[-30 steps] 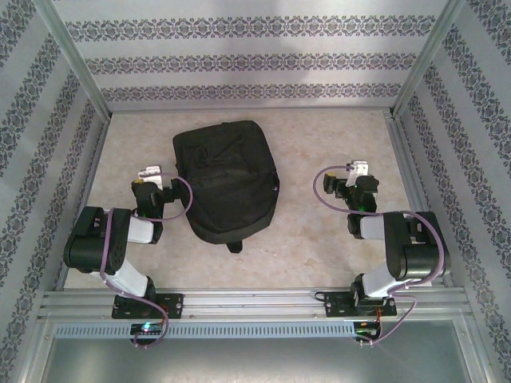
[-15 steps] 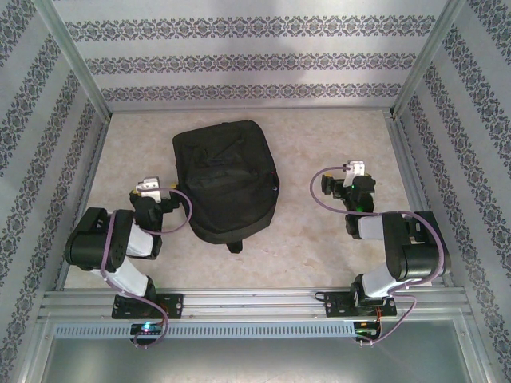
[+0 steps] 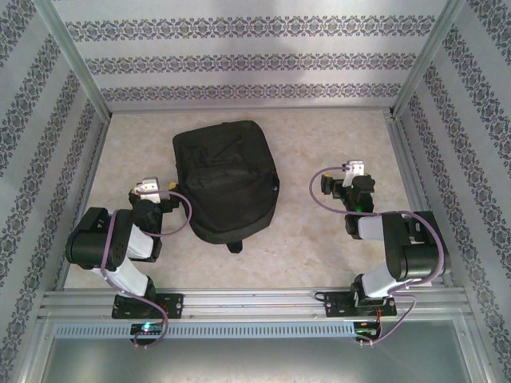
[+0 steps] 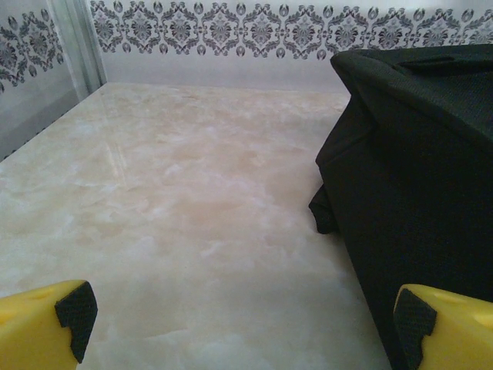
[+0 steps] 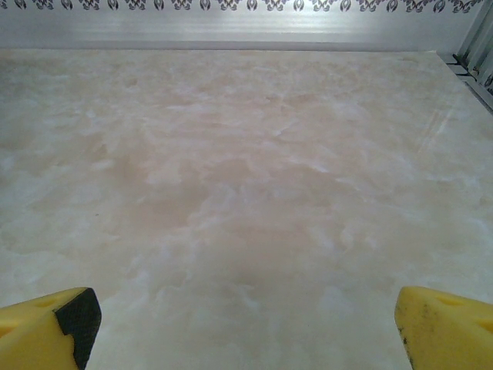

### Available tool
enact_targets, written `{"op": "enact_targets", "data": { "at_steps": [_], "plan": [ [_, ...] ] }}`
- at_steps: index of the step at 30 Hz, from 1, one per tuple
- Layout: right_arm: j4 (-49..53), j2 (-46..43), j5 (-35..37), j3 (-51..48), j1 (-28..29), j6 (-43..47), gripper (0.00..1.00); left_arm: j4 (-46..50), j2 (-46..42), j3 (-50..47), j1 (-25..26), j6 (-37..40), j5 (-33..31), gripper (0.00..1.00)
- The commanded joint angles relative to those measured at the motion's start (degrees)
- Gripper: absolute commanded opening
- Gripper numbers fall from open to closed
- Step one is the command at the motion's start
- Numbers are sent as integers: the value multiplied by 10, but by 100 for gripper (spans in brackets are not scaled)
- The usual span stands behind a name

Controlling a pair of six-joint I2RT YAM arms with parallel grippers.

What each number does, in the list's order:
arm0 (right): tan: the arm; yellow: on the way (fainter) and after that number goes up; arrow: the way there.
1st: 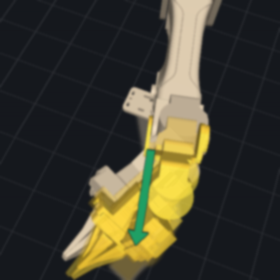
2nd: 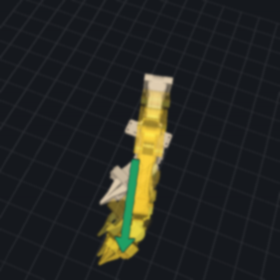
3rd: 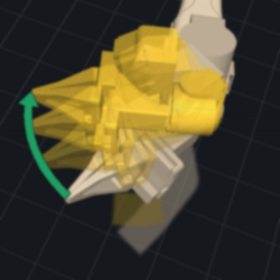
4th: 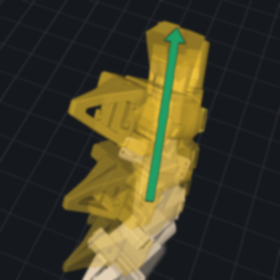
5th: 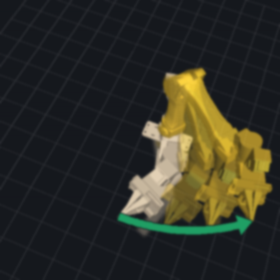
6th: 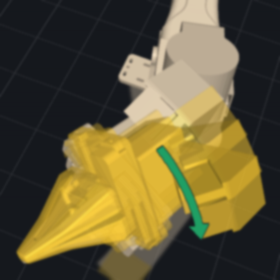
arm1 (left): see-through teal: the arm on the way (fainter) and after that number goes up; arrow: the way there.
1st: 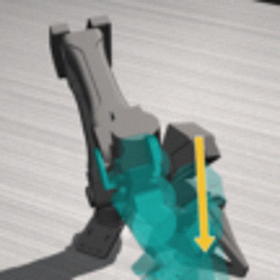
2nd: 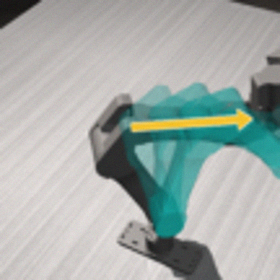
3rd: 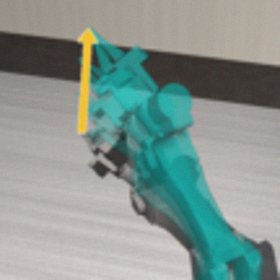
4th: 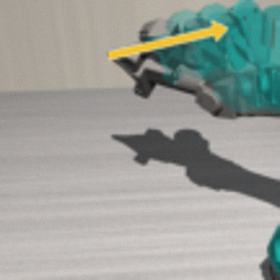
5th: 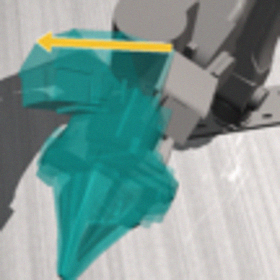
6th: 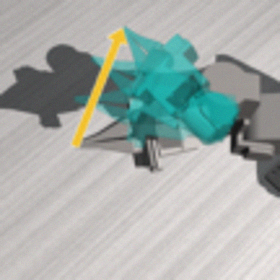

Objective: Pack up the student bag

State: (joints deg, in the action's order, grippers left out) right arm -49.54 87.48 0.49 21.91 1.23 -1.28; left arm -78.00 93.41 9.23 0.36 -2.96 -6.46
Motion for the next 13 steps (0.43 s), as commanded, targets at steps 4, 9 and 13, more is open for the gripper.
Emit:
{"op": "enact_targets", "data": {
  "at_steps": [4, 9, 13],
  "plan": [
    [-8, -11, -4, 3, -4, 3, 98, -37, 2, -4, -4, 22, 53, 100],
    [-8, -11, -4, 3, -3, 2, 98, -20, 4, 10, -4, 27, 57, 100],
    [-8, -11, -4, 4, -4, 2, 98, 12, -11, 15, -4, 40, 100, 100]
  ]
}}
